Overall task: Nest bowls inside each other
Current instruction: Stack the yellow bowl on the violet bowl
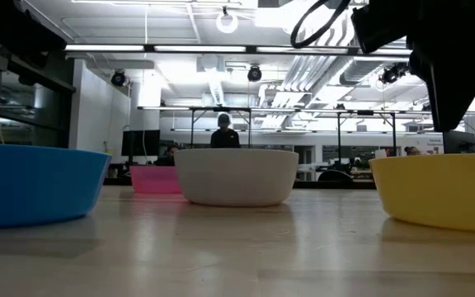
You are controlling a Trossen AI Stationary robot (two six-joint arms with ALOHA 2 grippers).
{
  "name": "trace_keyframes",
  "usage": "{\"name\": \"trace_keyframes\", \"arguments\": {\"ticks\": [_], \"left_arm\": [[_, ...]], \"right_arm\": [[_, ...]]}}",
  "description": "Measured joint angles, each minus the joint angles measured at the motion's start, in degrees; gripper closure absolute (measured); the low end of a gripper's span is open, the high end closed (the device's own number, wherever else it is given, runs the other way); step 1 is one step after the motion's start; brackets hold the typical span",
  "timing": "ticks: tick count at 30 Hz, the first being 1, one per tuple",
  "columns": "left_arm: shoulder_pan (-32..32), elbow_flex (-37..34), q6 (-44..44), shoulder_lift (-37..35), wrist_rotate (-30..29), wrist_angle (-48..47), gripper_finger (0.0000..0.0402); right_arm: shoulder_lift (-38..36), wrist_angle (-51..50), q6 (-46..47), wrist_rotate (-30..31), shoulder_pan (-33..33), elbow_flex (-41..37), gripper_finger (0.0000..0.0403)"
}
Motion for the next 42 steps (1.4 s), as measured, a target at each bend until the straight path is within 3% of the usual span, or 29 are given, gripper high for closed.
{"name": "trace_keyframes", "arguments": {"ticks": [23,42], "left_arm": [[0.0,0.0,0.0,0.0,0.3,1.0,0.039],[0.0,0.0,0.0,0.0,0.3,1.0,0.039]], "right_arm": [[0.1,11.8,0.5,-0.6,0.0,-11.2,0.0217],[0.0,14.0,0.0,-0.1,-0.8,-12.5,0.0218]]}}
